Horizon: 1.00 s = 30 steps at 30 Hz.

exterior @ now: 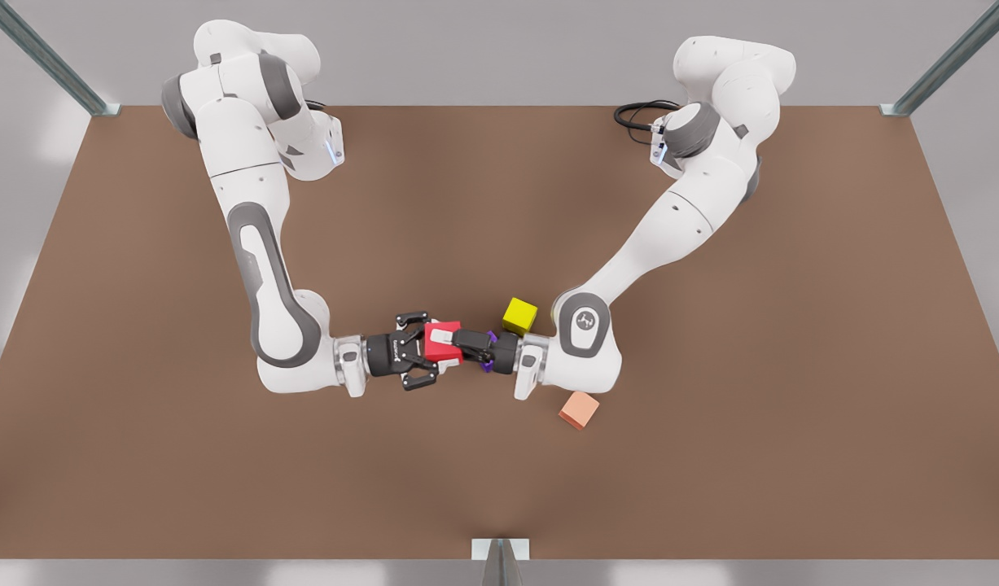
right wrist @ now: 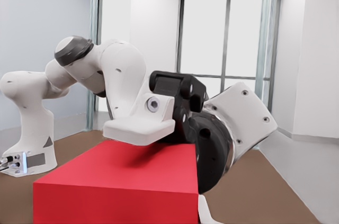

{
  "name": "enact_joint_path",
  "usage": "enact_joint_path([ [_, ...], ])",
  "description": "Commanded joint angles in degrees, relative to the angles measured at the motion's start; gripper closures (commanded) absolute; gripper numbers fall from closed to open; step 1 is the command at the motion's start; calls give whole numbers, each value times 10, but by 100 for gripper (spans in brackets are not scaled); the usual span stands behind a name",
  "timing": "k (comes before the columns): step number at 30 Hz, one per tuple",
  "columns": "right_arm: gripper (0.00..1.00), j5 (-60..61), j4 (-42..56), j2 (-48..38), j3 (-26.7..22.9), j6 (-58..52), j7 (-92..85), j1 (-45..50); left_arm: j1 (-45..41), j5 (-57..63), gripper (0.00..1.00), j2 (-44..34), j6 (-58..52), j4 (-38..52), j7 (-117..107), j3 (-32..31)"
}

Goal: Pick up red wooden cube and pass to hand red wooden cube and place in blue wooden cube

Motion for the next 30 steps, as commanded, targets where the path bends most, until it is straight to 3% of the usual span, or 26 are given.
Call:
enact_joint_path([
  [1, 34, 1, 0, -1, 0, -1, -11, -1, 4, -4, 0, -3, -3, -1, 24, 0],
  [5, 34, -1, -2, -1, 0, -3, -12, -4, 24, -2, 0, -6, -12, -9, 25, -2],
  [11, 34, -16, -8, -1, -1, -14, -20, -24, 141, 28, 0, -29, -144, -72, 25, -4],
  [12, 34, -54, -4, -1, -2, -19, -16, -39, 217, 174, 0, -76, -234, -103, -110, -2],
  [14, 34, -146, -4, -1, -4, -52, -5, -81, 261, 600, 0, -150, -546, -5, -420, -3],
  [15, 34, -203, -4, -1, -4, -76, 23, -103, 296, 692, 0, -184, -610, 18, -431, -5],
  [16, 34, -293, 6, -5, -10, -80, 67, -119, 309, 818, 0, -235, -610, 18, -430, -7],
  [17, 34, -369, 29, -9, -18, -89, 132, -130, 313, 867, 0, -251, -610, 18, -402, -12],
  [18, 34, -449, 50, -16, -39, -109, 224, -131, 342, 890, 0, -283, -612, 16, -266, -17],
  [19, 33, -507, 59, -26, -63, -111, 275, -129, 328, 881, 0, -342, -594, -23, -113, 61],
  [20, 33, -564, 61, -34, -93, -110, 356, -124, 141, 739, 0, -553, -398, -294, -111, 345],
  [21, 33, -620, 72, -35, -115, -102, 459, -110, 111, 713, 0, -591, -370, -333, -248, 362],
  [22, 33, -649, 76, -35, -124, -85, 537, -101, 128, 685, 0, -588, -418, -310, -257, 361],
  [26, 33, -736, 75, -34, -128, -16, 724, -68, 145, 678, 0, -517, -438, -264, -259, 360],
  [28, 34, -764, 68, -36, -128, 32, 775, -65, 146, 673, 0, -517, -438, -263, -259, 359],
  [30, 34, -783, -5, -75, -129, 94, 847, -63, 148, 665, 0, -515, -438, -263, -258, 360],
])
